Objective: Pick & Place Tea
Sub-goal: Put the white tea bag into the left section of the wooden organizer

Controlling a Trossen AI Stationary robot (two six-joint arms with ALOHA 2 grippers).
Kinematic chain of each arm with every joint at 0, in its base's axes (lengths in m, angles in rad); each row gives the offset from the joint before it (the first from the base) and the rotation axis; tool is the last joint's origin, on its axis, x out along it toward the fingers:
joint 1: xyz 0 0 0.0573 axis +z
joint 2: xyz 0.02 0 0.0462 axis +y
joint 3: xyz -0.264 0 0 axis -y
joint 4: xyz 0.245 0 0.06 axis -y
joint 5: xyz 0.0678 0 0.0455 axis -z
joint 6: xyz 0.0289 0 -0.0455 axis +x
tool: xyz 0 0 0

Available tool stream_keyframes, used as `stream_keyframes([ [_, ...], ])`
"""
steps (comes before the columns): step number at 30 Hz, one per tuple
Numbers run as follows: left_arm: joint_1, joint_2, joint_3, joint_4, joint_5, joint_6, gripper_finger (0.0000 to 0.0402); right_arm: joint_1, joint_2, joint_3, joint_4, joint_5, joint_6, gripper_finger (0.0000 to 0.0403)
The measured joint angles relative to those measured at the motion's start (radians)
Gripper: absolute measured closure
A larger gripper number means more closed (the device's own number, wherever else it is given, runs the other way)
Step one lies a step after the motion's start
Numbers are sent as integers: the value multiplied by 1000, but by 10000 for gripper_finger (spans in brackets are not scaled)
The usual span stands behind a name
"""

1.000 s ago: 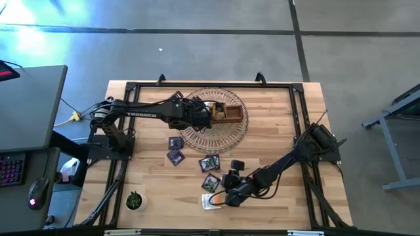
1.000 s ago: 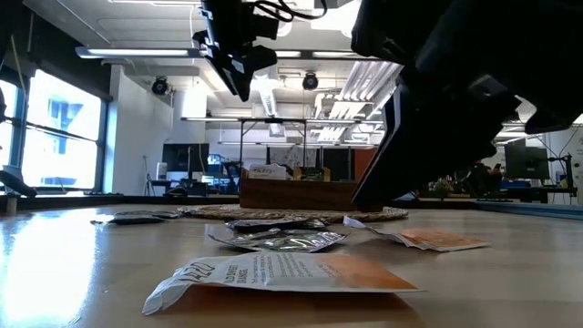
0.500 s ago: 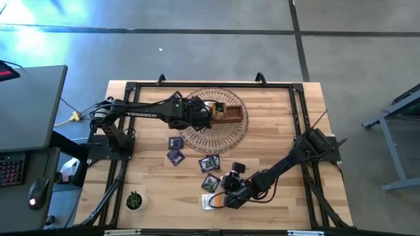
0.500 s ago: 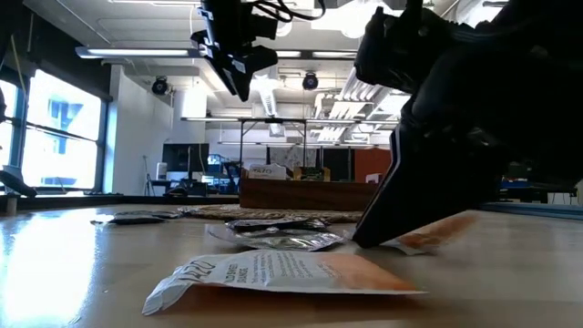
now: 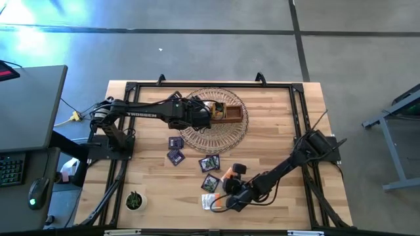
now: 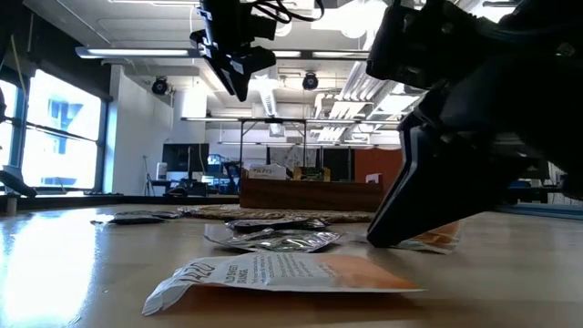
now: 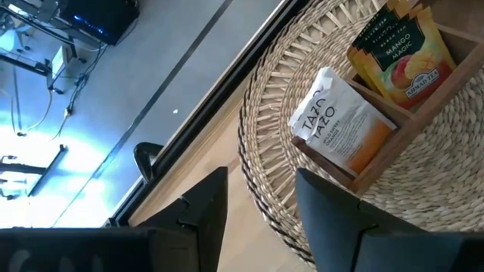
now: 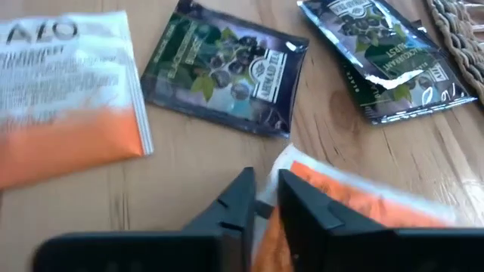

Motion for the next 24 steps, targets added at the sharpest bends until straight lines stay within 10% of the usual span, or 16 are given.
stream_keyframes([
  [24, -119, -95, -4, -129, -56, -83, 250, -3, -135, -8, -76, -2, -204, 402],
])
